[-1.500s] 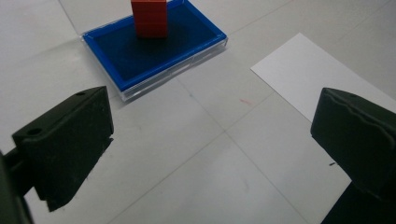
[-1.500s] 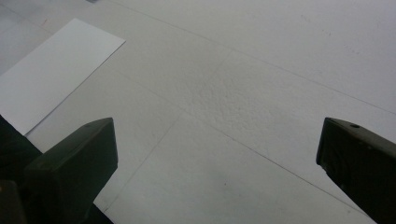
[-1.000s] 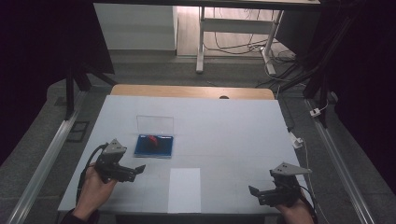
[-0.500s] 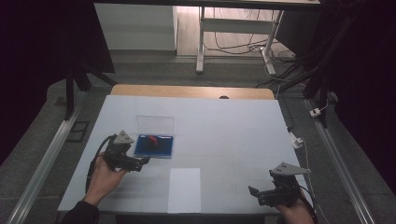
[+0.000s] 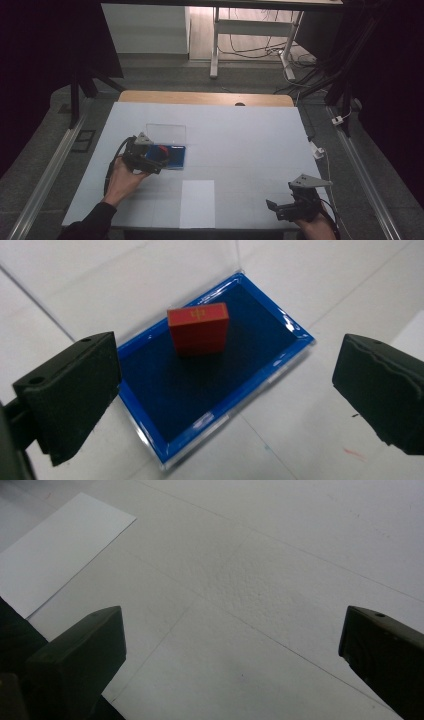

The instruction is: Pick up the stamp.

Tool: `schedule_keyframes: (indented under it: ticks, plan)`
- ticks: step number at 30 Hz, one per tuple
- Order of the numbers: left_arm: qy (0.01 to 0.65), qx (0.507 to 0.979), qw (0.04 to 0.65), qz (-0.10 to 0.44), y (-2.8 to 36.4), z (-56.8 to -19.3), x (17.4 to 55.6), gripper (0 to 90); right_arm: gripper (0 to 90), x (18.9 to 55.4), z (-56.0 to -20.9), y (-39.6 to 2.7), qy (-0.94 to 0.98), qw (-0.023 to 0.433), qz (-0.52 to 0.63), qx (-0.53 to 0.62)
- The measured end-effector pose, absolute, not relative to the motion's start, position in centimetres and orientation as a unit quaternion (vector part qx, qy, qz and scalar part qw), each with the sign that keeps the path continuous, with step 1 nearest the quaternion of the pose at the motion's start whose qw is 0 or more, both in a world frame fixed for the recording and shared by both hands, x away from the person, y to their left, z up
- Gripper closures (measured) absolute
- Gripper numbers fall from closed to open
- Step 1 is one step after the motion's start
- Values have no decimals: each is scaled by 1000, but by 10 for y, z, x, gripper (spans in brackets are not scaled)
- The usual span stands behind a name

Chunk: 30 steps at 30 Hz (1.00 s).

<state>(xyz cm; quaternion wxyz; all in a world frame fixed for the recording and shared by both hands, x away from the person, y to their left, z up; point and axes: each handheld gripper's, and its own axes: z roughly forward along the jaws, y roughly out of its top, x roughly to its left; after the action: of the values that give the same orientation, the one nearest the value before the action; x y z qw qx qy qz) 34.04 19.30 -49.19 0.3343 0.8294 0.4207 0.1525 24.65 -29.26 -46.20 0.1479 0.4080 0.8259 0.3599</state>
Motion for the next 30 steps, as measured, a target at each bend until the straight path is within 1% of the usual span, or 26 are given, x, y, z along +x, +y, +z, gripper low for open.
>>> schedule_keyframes:
  ticks: [3, 4, 7, 13, 19, 27, 30]
  plan:
    - [423, 831, 325, 159, 189, -494, 347, 6, 0, 246, -462, -293, 826, 147, 360, 408]
    - [425, 831, 320, 162, 188, -495, 350, 32, 0, 246, -462, -293, 826, 148, 360, 407]
    - [430, 830, 313, 166, 186, -496, 356, 52, 0, 246, -462, -292, 826, 148, 360, 408]
    - [441, 828, 307, 163, 185, -498, 365, 183, 0, 246, -462, -293, 827, 147, 360, 407]
    - [437, 832, 303, 160, 182, -497, 368, 323, 0, 246, -462, -292, 827, 147, 360, 407]
    - [438, 835, 295, 156, 179, -496, 370, 473, 0, 246, -462, -292, 827, 147, 360, 406]
    - [437, 835, 295, 157, 178, -495, 370, 572, 0, 246, -462, -292, 827, 147, 360, 406]
